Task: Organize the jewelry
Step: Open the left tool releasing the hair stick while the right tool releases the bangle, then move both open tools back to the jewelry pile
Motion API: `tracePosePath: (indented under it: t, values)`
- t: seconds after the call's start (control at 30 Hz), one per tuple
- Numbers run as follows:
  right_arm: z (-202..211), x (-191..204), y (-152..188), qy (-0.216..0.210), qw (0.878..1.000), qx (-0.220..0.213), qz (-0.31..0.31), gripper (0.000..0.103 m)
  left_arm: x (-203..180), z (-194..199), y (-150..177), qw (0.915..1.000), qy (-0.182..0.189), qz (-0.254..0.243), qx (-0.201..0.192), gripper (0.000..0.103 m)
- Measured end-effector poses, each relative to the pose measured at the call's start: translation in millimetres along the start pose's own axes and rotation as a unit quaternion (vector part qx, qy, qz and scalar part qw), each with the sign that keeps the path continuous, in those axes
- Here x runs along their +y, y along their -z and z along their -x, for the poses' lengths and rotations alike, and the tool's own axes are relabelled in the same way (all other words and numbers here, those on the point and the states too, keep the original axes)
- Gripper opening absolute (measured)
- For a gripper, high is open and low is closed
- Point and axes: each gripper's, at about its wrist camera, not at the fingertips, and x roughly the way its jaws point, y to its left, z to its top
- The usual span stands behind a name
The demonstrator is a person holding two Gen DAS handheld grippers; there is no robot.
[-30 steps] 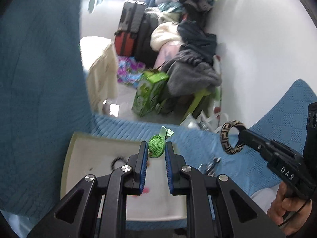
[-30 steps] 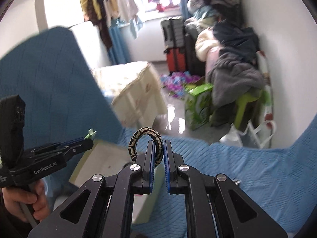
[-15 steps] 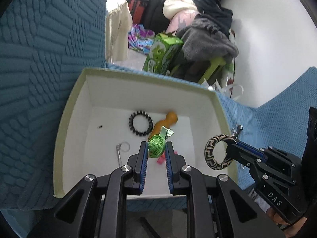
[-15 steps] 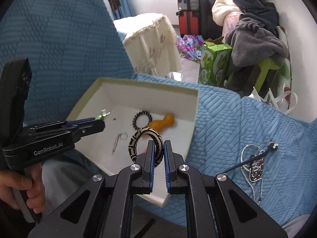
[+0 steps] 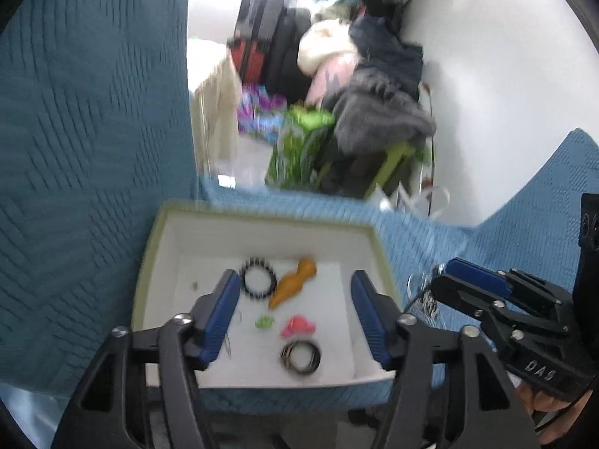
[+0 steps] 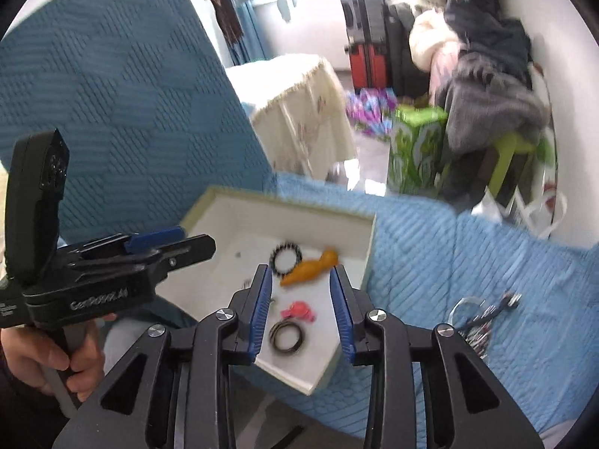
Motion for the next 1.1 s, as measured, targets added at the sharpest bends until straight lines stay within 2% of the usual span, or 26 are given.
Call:
tracePosePath:
  t: [0.13,0.3,0.4,0.53,0.63,0.73,0.9,1.0,1.1]
  values:
    - [32,-5,-20,-0.008,0.999,-0.033,0.005,0.044,-17,24,-18,0.9995,0.008,-0.002,-0.029,0.063]
    - [77,-18,-34,0.010,0.996,-0.088,0.018,0.044,-44,47,-33,0.9977,0.029,-0.009,-0.061,0.063]
    - [96,-38,-32,0.033,0.994,-0.105,0.010,0.043,-65,49,-35,0.9964,0.043,-0.018,-0.071,0.063]
    - [109,-75,-20,0.057,0.992,-0.110,-0.012,0.033,-96,41,-29,0.9942,0.072,-0.033,-0.072,0.063]
    - [110,-101,-8,0.069,0.992,-0.103,-0.028,0.025,-121,27,-23,0.9929,0.092,-0.043,-0.062,0.063]
    - [108,-120,7,0.079,0.992,-0.094,-0.039,0.020,-144,4,-14,0.9917,0.112,-0.047,-0.041,0.061]
    - [91,-145,34,0.073,0.993,-0.079,-0.055,0.012,-170,-33,2,0.9889,0.140,-0.049,-0.004,0.060]
    - [67,-161,52,0.061,0.994,-0.054,-0.074,0.011,-181,-54,14,0.9884,0.143,-0.049,0.018,0.045]
    - [37,-178,72,0.040,0.995,-0.024,-0.090,0.010,-189,-77,26,0.9862,0.150,-0.055,0.042,0.042]
